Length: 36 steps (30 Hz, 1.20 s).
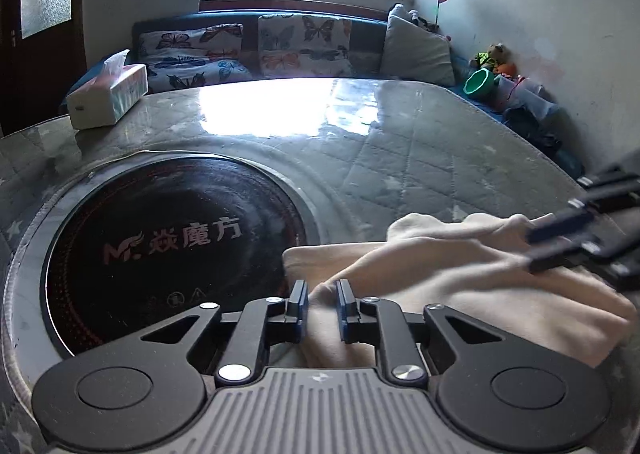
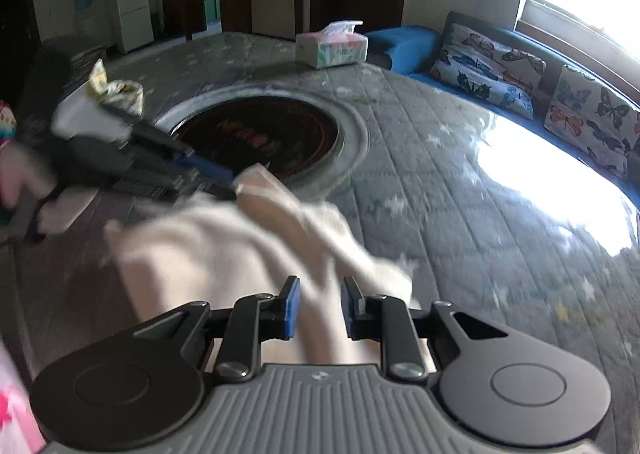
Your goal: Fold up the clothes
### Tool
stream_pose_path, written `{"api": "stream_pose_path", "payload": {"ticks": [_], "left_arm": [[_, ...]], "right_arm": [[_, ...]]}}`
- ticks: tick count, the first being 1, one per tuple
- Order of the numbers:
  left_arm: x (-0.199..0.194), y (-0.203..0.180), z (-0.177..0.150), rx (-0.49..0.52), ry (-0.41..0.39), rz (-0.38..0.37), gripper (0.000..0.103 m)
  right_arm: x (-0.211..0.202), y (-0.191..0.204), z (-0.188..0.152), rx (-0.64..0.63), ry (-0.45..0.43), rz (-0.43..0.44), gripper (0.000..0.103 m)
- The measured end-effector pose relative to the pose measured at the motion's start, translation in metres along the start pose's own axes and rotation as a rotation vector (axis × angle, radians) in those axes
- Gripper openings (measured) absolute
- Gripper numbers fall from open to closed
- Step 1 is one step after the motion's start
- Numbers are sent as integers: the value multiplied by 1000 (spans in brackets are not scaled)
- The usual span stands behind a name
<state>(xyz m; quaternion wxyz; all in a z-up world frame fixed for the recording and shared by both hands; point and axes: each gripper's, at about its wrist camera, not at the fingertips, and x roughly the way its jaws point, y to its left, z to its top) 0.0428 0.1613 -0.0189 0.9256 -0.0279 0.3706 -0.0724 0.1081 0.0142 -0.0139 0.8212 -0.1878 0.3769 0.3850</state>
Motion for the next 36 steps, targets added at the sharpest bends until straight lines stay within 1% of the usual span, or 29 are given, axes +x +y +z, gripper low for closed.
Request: {"api": "stream_pose_path", "payload": {"ticks": [4, 8, 9, 11, 14, 16, 19, 22, 24, 30, 36], "left_arm": [[3, 1, 1, 19, 0, 20, 16], [8, 0, 3, 28, 1, 26, 17], [8, -1, 3, 31, 1, 30, 18], [4, -2, 6, 34, -2, 36, 19], [-9, -7, 10, 33, -34, 30, 19], [-18, -16, 12, 44, -51, -3, 19], [-24, -39, 10, 76, -55, -95, 19], [-22, -63, 5, 115, -32, -176, 19], [-17, -78, 1, 145, -13, -210, 19], [-5, -101, -9, 176, 25, -259, 19], [-2, -101, -9, 175, 30, -271, 19]], "right_arm": [[-17, 4, -26, 18, 22, -12, 20], [-23, -1, -51, 63, 47, -45, 20], [-25, -2, -55, 76, 43, -49, 20], [-35, -5, -59, 105, 19, -59, 20], [-50, -6, -62, 122, -17, -68, 20], [-53, -5, -66, 122, -18, -71, 20], [-44, -5, -67, 116, 22, -81, 20], [-43, -9, -62, 115, 5, -85, 20], [-41, -11, -56, 112, -11, -80, 20], [-19, -12, -36, 81, -29, -44, 20], [3, -12, -33, 61, -18, -57, 20]]}}
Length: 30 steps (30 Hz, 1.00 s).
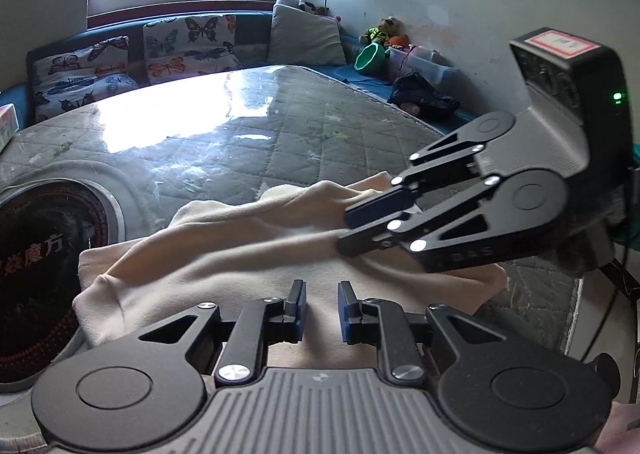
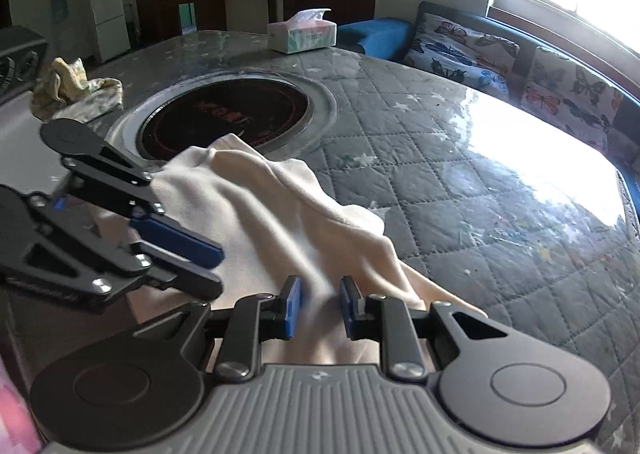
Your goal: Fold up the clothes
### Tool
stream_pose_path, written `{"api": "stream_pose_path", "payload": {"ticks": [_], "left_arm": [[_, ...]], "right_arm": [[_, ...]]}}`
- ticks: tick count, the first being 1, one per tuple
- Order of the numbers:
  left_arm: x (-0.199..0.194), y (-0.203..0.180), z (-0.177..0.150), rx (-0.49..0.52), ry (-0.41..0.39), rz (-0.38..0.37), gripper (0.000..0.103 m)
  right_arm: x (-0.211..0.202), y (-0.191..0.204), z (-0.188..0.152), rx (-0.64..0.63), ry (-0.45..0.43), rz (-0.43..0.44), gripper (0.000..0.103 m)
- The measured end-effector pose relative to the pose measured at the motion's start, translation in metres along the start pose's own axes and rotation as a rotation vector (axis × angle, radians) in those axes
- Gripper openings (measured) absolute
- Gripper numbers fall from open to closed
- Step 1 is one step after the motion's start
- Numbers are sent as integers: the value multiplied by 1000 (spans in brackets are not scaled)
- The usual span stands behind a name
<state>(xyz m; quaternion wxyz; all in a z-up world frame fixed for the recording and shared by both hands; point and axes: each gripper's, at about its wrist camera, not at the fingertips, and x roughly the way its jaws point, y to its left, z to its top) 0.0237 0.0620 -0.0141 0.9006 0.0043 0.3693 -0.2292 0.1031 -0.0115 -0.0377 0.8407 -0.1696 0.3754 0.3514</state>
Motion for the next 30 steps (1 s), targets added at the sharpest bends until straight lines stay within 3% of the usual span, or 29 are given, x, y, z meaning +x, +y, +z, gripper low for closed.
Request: {"api": "stream_pose_path", "payload": {"ticks": [9, 18, 24, 30], "left_arm": [[7, 4, -2, -14, 6, -17, 23], [8, 4, -3, -26, 2, -28, 29], [6, 5, -4, -35, 2, -34, 31], [6, 4, -4, -41, 0, -36, 31]], "right_arm": [[15, -15, 11, 36, -5, -52, 20], [35, -1, 34, -40, -18, 3, 20], [42, -8, 45, -11, -25, 20, 20], [48, 4, 60, -60, -29, 87, 22]]}}
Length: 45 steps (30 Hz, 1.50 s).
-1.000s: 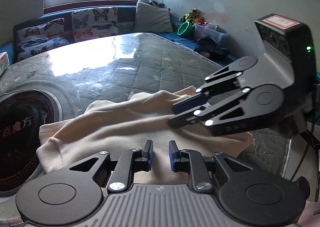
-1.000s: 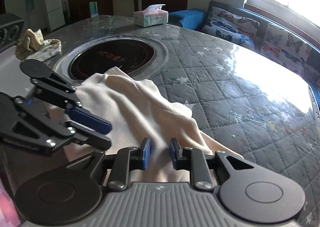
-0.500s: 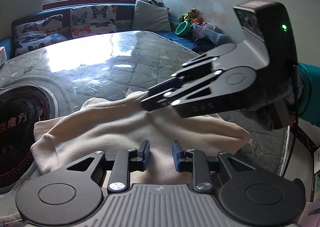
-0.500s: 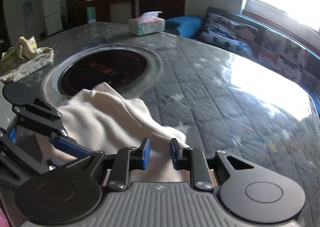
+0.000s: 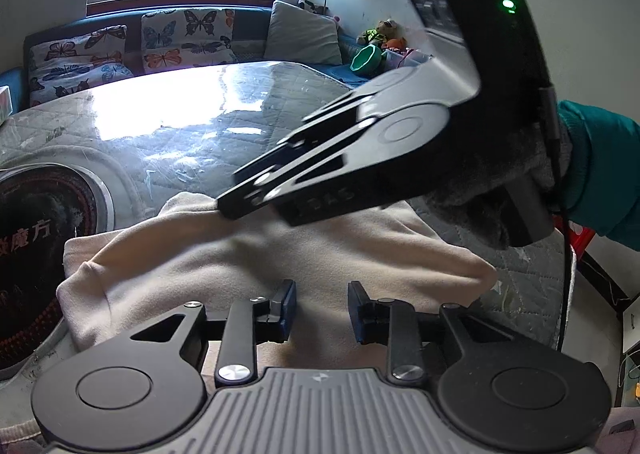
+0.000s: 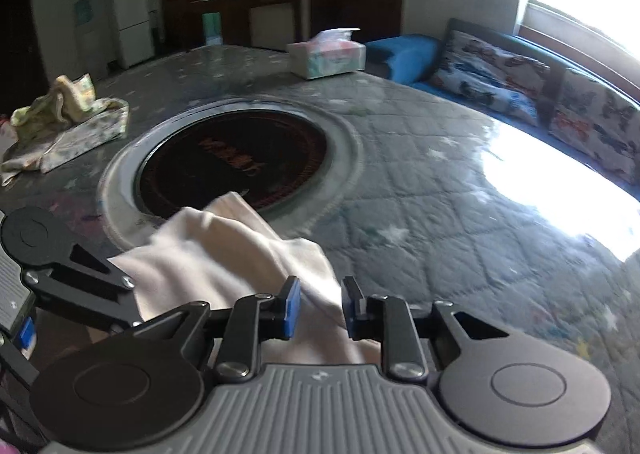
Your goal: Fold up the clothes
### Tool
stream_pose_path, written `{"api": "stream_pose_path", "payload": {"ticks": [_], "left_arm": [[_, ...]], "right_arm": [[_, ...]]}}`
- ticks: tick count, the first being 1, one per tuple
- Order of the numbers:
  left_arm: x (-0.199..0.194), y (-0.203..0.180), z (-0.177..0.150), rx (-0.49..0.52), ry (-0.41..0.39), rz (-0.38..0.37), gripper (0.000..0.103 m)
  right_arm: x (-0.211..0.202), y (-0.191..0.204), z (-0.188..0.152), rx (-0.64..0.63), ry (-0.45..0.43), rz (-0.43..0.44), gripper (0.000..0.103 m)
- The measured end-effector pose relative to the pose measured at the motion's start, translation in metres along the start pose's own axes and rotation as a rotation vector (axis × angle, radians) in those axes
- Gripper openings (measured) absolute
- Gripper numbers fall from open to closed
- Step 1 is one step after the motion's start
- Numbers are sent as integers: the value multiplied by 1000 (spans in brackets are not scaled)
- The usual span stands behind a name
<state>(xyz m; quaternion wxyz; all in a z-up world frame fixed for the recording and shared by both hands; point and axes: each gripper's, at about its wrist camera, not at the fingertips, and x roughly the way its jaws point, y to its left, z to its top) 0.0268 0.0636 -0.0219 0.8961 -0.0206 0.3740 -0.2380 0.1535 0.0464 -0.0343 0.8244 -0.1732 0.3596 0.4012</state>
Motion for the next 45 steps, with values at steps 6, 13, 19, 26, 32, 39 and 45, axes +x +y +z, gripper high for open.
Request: {"api": "stream_pose_path", "payload": {"ticks": [6, 13, 19, 26, 32, 39, 45], "left_arm": [[-1, -1, -1, -3, -3, -2, 34], [-15, 6, 2, -11, -27, 25, 38], [-25, 28, 1, -86, -50, 80, 40], [-35, 44, -9, -136, -45, 124, 40], [-40, 44, -16, -138, -44, 144, 40], [-41, 47, -22, -128, -31, 175, 41], [-45, 47, -23, -141, -28, 191, 42]], "right_arm": [[21, 1, 9, -1, 30, 2, 27], [7, -3, 9, 8, 14, -20, 27], [-25, 0, -6, 8, 18, -43, 27], [-64, 24, -46, -7, 55, -34, 28], [-86, 35, -82, 30, 80, -46, 28], [-101, 33, -97, 62, 75, -77, 28], [-102, 32, -100, 90, 53, -88, 28]]}}
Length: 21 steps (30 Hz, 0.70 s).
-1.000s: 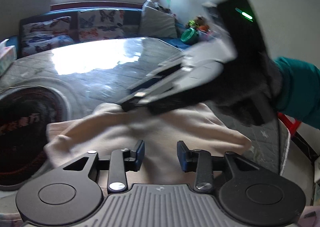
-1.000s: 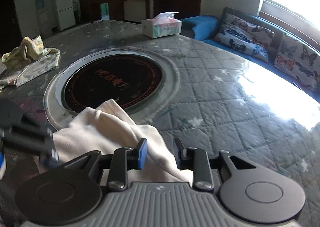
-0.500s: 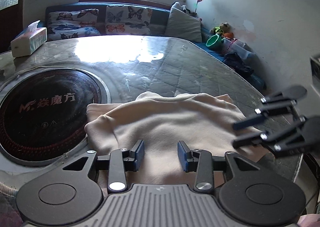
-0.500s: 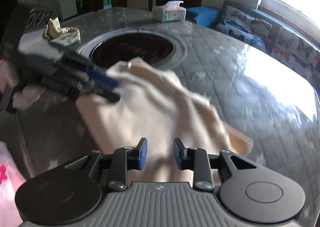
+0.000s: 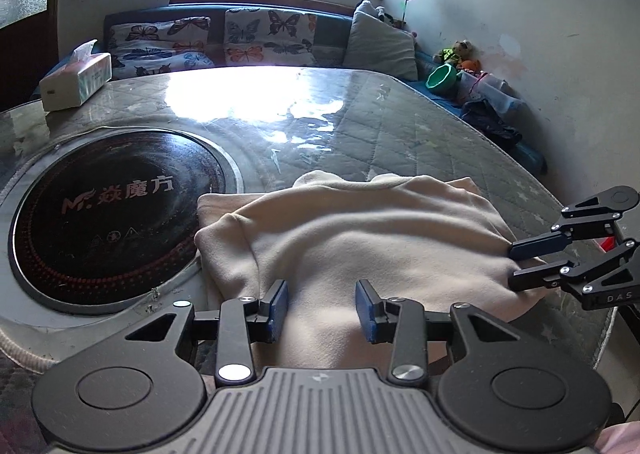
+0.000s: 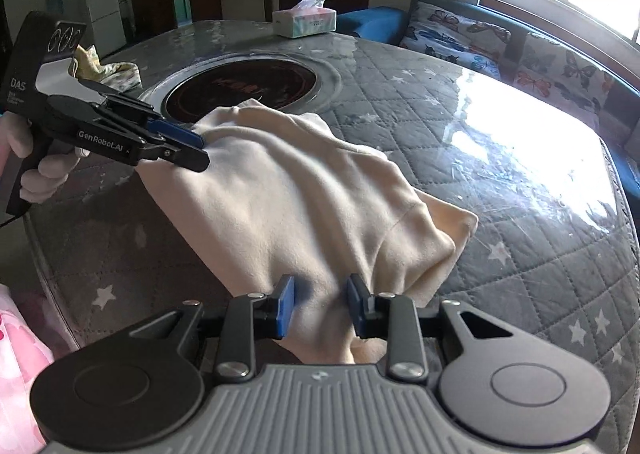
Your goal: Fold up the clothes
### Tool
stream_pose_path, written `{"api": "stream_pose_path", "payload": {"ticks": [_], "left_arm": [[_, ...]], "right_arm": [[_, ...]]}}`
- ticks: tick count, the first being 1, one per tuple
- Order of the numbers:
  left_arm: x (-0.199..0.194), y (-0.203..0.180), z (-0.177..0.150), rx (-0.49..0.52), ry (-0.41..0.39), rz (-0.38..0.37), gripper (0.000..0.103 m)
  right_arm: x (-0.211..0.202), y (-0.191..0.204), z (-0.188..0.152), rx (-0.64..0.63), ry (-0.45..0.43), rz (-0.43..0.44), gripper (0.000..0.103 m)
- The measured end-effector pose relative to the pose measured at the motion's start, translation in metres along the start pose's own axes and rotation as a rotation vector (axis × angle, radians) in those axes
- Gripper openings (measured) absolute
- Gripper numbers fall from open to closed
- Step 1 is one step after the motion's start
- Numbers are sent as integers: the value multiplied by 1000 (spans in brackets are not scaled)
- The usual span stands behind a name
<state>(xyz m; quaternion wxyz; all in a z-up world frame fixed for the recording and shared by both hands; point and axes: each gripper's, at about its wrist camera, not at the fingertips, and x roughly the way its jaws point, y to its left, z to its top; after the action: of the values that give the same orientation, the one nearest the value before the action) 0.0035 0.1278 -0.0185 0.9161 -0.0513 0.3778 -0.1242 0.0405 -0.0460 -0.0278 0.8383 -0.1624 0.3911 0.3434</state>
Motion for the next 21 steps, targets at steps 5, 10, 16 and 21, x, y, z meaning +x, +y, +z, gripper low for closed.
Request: {"api": "stream_pose_path", "payload": {"ticks": [5, 10, 16, 21], "left_arm": [[-8, -2, 2, -29, 3, 5, 54], [-14, -5, 2, -54, 5, 17, 65], [-22, -12, 0, -38, -14, 58, 81], [-29, -16, -3, -29, -35, 72, 92]], "right_arm": [[-5, 5, 4, -8, -21, -2, 38], [-4, 12, 7, -1, -47, -7, 52], [-6, 22, 8, 5, -90, -25, 71], [-7, 28, 7, 24, -102, -25, 83]]}}
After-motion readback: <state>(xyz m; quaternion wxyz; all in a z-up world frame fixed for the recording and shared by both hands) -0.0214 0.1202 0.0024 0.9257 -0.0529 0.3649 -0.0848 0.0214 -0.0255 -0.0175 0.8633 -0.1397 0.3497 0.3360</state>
